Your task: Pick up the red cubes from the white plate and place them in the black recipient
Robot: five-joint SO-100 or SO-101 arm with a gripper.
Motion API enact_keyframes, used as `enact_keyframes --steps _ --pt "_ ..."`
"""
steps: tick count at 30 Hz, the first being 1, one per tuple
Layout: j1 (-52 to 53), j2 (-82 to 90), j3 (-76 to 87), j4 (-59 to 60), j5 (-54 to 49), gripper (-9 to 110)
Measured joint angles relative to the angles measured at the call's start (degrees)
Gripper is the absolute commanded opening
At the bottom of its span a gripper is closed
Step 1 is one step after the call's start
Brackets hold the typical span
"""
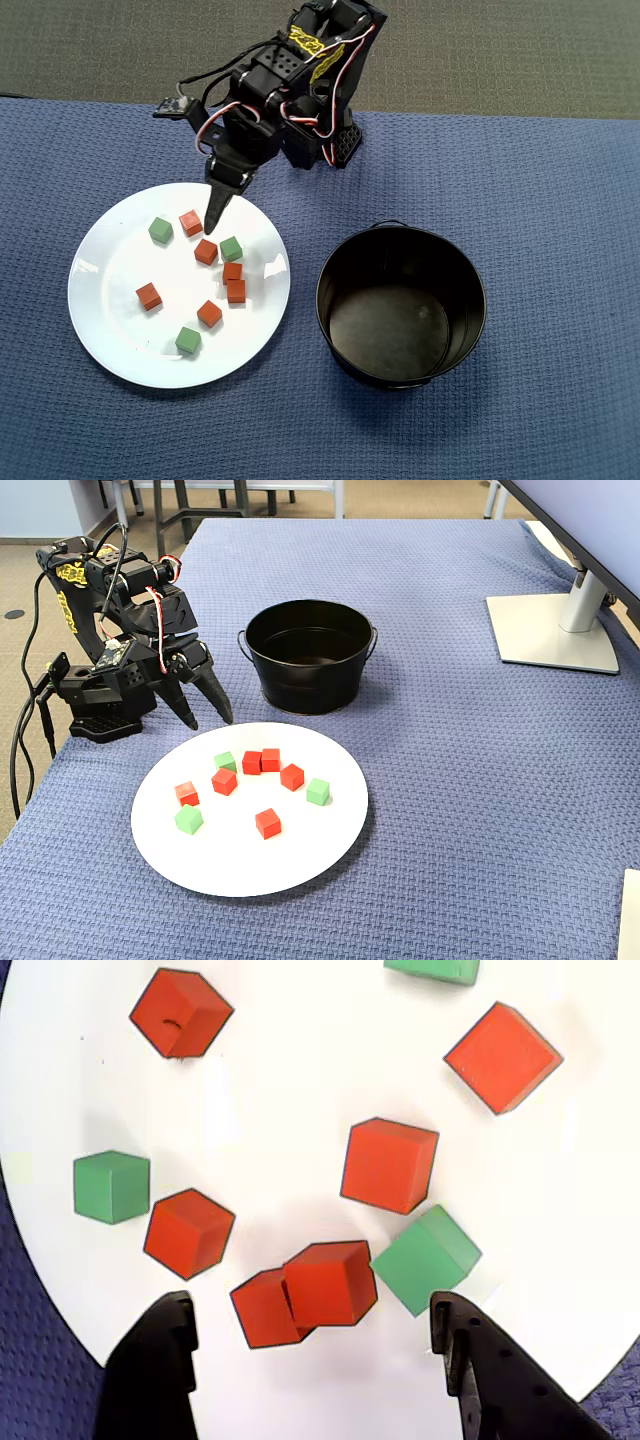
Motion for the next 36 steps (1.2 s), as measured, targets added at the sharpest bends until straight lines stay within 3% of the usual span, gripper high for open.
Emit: enact_keyframes --steps 9,26,36 --pt "-1.0 -6.3 -1.6 0.2 -5.4 25" --pt "-0.5 -10.1 -2.3 0.2 -6.0 24" --pt "5.2 -26.7 -13.2 -0.9 6.9 23"
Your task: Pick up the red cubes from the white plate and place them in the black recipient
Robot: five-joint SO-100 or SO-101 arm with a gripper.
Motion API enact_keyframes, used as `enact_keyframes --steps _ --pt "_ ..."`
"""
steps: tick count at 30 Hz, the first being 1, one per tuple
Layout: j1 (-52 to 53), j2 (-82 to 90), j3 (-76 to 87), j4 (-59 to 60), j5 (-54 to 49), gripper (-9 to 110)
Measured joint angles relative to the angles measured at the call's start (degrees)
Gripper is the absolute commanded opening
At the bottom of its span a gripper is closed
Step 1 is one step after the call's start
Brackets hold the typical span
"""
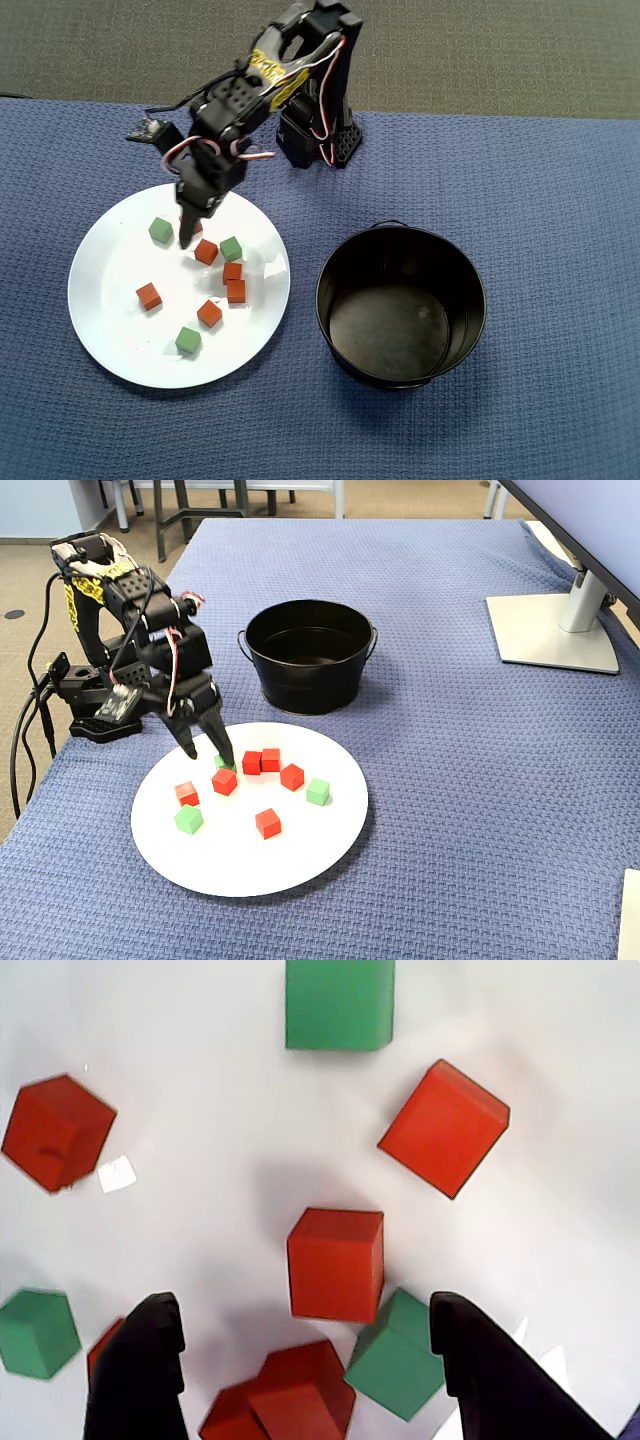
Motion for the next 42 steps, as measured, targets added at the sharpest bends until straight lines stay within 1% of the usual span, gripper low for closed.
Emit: enact_keyframes --steps 4,14,18,22,25,33,42 --pt "0.1 -6.7 -4.4 0.0 4.1 23" --pt "-1.5 -16.6 -9.3 0.7 4.3 23" --pt "-2.5 -19.3 -10.5 0.7 3.0 21" --pt "-3.6 -20.6 -11.1 0.7 1.8 16" --pt "-4.1 -20.7 -11.1 0.7 1.7 0" --pt "-4.5 -20.2 -13.3 1.6 1.7 0" --pt "-2.3 -6.7 -19.7 6.9 1.9 0"
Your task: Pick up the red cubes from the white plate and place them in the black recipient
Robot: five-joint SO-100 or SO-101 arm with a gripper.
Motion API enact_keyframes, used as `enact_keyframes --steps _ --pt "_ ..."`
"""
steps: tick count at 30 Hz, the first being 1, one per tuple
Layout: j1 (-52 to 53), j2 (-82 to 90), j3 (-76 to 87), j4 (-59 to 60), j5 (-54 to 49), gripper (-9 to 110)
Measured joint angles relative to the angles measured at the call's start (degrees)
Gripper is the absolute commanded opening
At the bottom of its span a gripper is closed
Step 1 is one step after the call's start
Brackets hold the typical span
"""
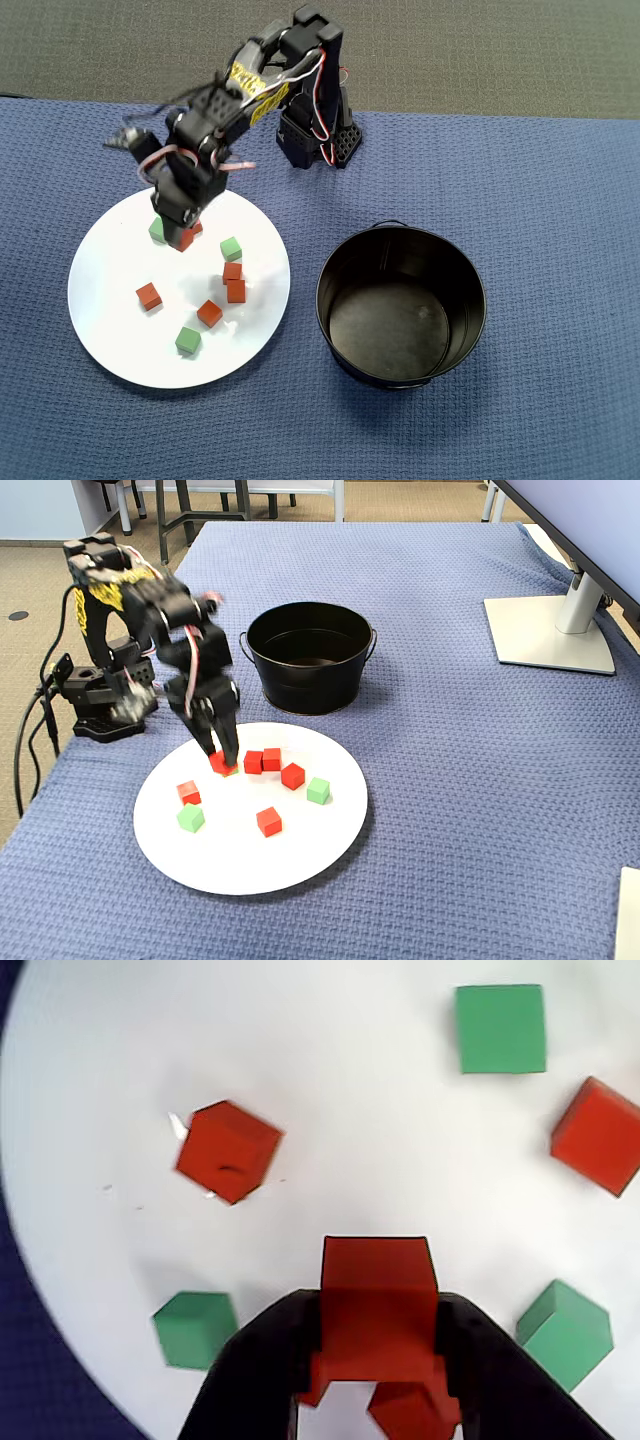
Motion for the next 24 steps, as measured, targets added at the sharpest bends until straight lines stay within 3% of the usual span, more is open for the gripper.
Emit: enact_keyframes --steps 7,18,20,21,24 --pt "-10.4 10.0 -5.4 3.2 4.6 0" --pt "-47.6 4.7 -13.2 3.2 14.2 1" --pt "-53.1 2.3 -14.9 3.2 14.4 31" --pt "-55.5 1.0 -15.6 3.3 14.3 36" --pt "-61.1 -1.8 -18.5 5.7 13.0 38"
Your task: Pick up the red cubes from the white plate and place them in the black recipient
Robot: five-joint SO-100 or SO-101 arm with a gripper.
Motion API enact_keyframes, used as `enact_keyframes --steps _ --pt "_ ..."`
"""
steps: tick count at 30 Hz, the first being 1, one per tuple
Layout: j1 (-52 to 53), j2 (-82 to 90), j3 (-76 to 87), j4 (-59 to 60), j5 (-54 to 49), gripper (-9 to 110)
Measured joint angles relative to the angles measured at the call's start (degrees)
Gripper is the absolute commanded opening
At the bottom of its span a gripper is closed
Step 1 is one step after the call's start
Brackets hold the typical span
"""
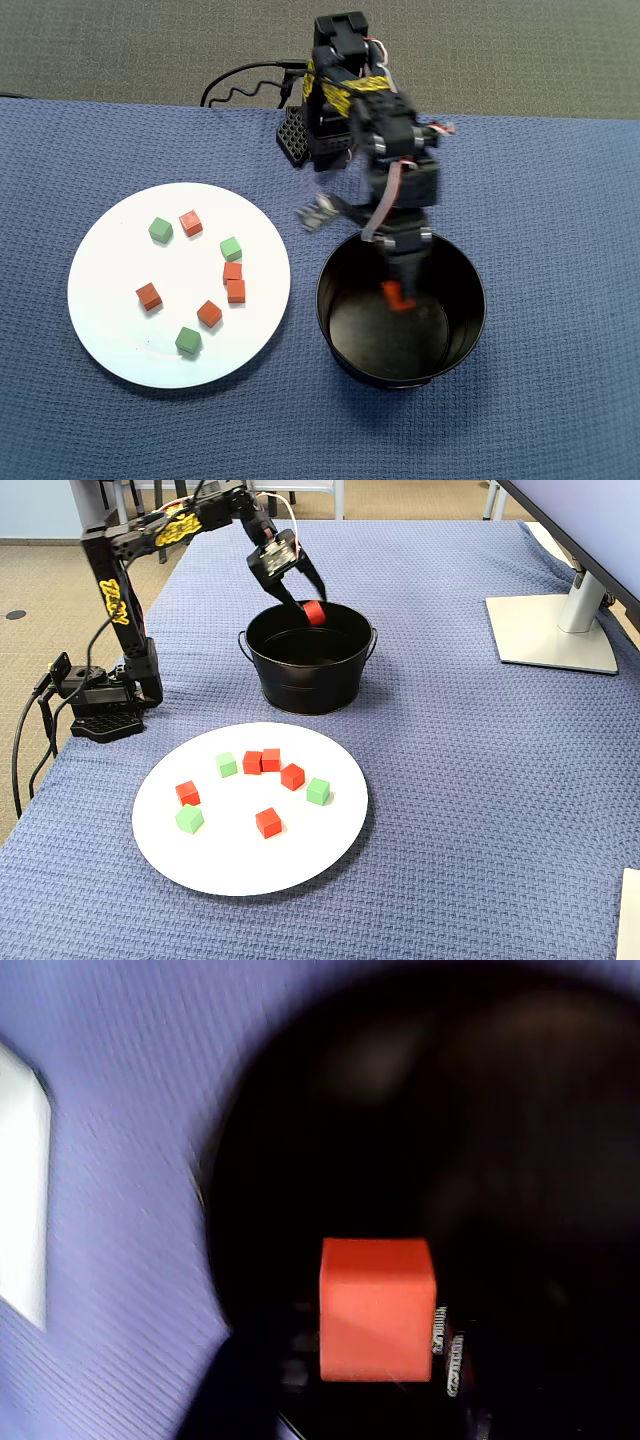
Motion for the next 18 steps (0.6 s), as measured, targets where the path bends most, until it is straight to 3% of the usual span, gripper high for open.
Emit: enact_keyframes --steps 6,11,18 --pt "6.4 -0.5 -8.5 7.9 -5.1 32" --pt "23.9 -1.0 -11.0 14.3 -13.8 27" --pt "48.0 -12.0 -10.4 12.7 -20.8 27"
